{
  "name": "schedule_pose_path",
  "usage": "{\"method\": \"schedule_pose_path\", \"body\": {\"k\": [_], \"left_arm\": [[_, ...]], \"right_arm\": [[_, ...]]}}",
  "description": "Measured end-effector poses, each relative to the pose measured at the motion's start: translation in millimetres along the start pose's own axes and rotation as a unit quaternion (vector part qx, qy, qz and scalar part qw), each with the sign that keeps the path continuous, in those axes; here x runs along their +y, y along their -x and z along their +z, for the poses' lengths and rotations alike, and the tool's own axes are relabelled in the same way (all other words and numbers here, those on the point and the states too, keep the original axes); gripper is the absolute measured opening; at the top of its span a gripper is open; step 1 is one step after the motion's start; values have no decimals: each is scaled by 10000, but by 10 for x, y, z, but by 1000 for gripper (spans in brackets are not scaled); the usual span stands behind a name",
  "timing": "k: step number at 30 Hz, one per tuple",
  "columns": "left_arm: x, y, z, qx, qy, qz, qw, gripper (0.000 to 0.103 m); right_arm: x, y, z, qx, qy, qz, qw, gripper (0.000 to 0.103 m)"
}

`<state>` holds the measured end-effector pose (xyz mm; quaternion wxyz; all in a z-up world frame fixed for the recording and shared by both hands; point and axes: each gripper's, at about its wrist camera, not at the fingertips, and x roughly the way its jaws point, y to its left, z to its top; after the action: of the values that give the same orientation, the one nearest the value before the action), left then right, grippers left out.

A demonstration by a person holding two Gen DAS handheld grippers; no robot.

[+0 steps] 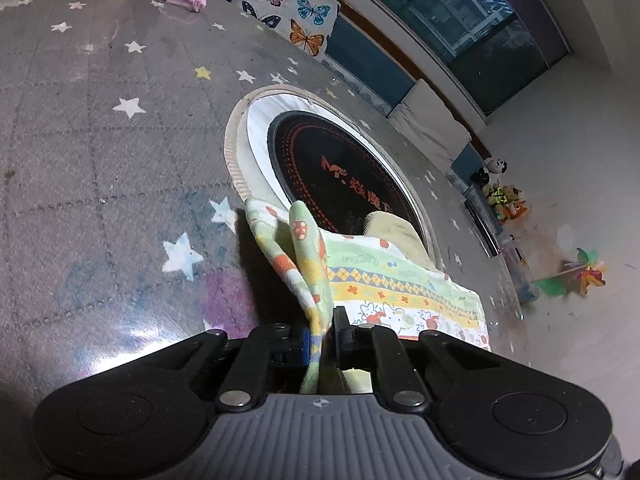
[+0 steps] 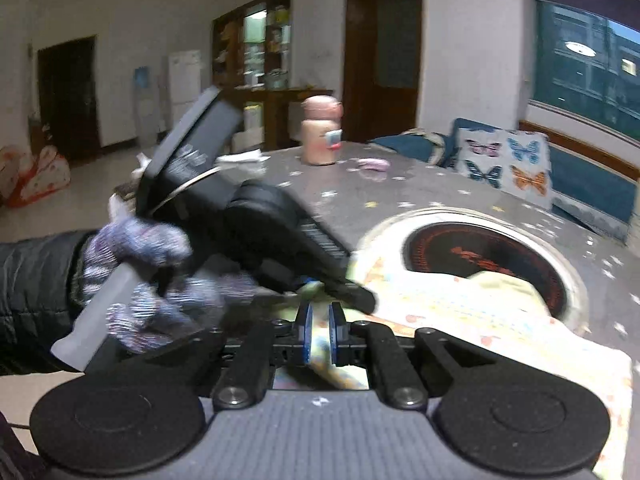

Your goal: Fold clothes

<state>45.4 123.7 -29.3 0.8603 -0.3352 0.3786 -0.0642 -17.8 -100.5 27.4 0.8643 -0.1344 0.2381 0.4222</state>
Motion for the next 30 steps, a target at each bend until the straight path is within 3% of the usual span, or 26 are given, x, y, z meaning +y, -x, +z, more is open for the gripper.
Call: {"method": "schedule_pose_path", "body": {"k": [5, 11, 21, 23, 25, 30], "left_arm": [[-25, -18, -6, -23, -66, 44, 10000, 12], [-42, -28, -11, -36, -111, 85, 9999, 12], [-72, -49, -7, -49, -197, 168, 9997, 12], [-81, -53, -8, -62, -225, 189, 9995, 12], [-88, -55, -11, -71, -257, 201, 9994, 12], [-95, -59, -10, -81, -315, 215, 9992, 12]], "right_arm": [[-456, 64, -68, 70, -373, -770, 9963, 7], [-1165, -64, -316, 478, -901, -1823, 9779, 7], [-1772, -111, -591, 536, -1491, -2494, 9553, 8], [-1843, -115, -608, 507, -1595, -2510, 9534, 27], [-1898, -113, -621, 477, -1742, -2492, 9515, 36], [-2034, -109, -654, 399, -2109, -2443, 9456, 37]]}}
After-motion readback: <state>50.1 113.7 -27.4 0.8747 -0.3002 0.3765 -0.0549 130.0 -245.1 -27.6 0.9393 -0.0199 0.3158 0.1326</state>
